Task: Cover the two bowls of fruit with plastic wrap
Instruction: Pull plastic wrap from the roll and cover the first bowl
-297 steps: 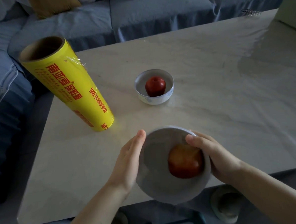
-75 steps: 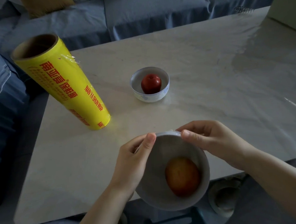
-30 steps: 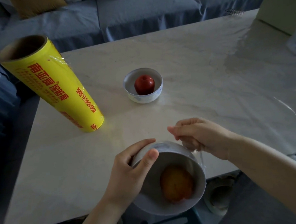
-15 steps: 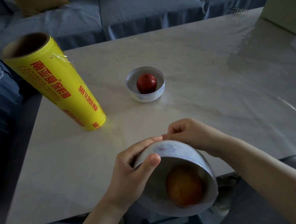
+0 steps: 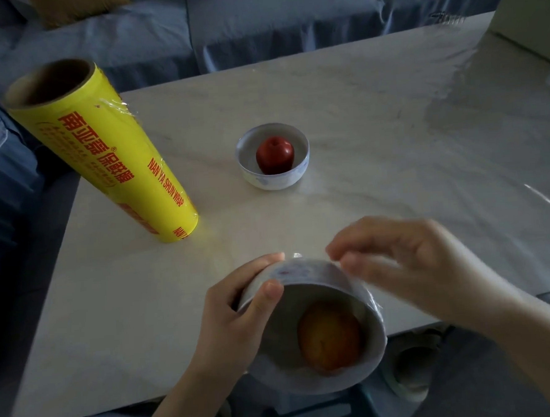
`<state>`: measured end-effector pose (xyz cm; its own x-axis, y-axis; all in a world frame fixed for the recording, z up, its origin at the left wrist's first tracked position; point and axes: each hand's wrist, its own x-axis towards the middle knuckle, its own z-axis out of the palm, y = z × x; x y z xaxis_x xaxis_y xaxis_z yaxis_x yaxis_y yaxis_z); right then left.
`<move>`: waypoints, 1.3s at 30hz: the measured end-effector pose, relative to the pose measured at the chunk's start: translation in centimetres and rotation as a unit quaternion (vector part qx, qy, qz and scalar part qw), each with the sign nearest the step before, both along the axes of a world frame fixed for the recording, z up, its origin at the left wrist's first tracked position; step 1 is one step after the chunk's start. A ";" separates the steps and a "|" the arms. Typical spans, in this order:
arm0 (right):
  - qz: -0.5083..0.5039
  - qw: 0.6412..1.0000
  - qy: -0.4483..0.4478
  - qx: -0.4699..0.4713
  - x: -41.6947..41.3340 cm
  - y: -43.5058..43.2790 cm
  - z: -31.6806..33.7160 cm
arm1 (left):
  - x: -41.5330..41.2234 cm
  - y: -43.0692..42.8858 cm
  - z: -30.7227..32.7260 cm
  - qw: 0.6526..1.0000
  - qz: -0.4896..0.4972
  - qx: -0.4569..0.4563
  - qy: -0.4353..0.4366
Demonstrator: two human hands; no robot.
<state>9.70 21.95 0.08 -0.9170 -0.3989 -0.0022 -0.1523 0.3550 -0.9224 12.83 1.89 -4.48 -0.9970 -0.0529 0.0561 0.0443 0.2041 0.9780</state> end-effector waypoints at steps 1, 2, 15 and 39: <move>0.042 0.998 0.003 0.036 0.6 -0.2 0.0 | 0.0 0.1 0.0 1.000 -0.002 -0.007 0.007; 0.062 0.995 0.017 0.074 0.9 -0.4 -0.2 | -0.1 0.1 0.1 1.000 -0.002 -0.009 0.007; 0.119 0.972 -0.184 0.082 -1.2 -1.6 -1.6 | 0.2 0.4 -0.2 1.000 0.014 -0.010 -0.017; -0.009 0.986 -0.149 -0.077 -1.0 -0.4 -2.0 | -1.5 -0.6 1.4 0.975 -0.111 0.093 -0.170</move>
<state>8.66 21.53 -1.88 -0.8919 -0.3990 -0.2130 0.1382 0.2079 -0.9683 11.36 1.25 -3.11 -0.9442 0.1878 -0.2705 -0.2669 0.0449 0.9627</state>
